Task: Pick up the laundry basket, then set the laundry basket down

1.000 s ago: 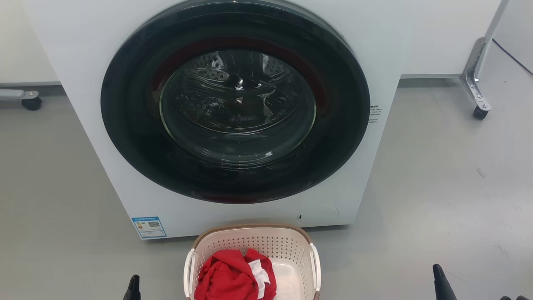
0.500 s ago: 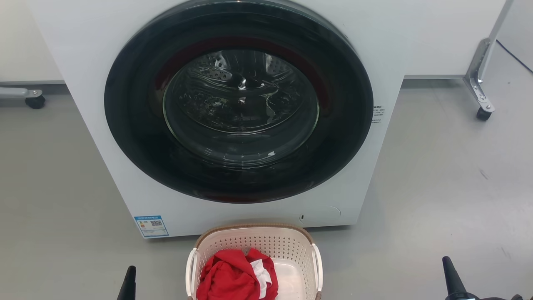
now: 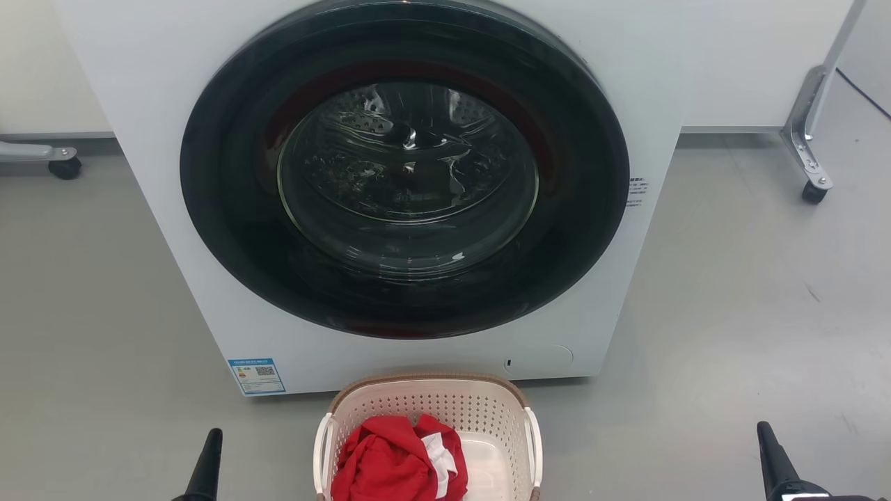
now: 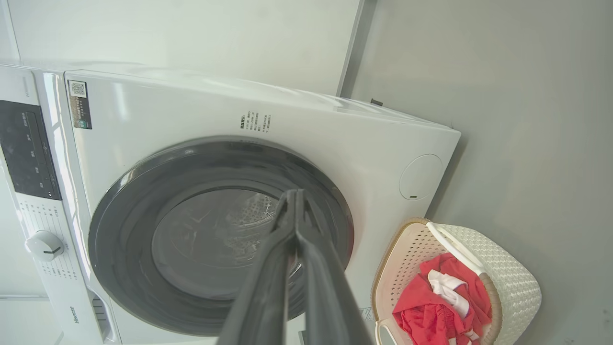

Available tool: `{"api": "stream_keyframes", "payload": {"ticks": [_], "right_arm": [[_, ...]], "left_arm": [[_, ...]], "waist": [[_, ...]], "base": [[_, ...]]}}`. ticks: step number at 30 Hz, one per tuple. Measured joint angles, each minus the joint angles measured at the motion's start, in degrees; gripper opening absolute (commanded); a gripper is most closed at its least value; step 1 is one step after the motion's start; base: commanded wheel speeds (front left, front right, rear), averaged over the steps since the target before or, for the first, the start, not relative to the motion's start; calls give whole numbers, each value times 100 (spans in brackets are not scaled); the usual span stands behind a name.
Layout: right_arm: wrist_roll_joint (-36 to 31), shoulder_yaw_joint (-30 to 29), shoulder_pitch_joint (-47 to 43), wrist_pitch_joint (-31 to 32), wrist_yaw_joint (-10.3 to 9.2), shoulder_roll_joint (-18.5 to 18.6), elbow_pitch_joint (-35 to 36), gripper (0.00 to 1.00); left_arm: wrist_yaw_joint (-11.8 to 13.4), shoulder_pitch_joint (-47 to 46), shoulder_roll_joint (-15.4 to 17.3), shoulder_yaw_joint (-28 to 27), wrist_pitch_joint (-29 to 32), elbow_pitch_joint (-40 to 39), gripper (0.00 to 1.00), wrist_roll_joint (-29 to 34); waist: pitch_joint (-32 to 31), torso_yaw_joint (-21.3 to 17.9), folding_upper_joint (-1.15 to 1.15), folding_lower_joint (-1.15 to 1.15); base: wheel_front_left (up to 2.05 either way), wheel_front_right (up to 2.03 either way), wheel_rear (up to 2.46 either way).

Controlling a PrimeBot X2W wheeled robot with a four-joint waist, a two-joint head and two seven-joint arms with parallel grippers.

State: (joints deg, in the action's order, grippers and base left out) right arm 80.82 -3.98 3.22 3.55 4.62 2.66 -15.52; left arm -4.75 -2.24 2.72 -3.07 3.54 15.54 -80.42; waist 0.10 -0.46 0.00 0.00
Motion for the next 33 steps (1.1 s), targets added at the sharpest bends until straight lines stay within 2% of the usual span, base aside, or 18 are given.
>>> {"api": "stream_keyframes", "payload": {"ticks": [16,33], "right_arm": [[1061,-357,174,293,221,-13,-153,0],[1061,-359,204,293,221,-15,-155,0]], "left_arm": [[-232,-230,-29,-211,293,127,0,-1121],[-232,-230,-34,-213,293,134,0,-1128]], "waist": [[0,46,0,0],[0,46,0,0]], "base": [[0,0,0],[0,0,0]]}}
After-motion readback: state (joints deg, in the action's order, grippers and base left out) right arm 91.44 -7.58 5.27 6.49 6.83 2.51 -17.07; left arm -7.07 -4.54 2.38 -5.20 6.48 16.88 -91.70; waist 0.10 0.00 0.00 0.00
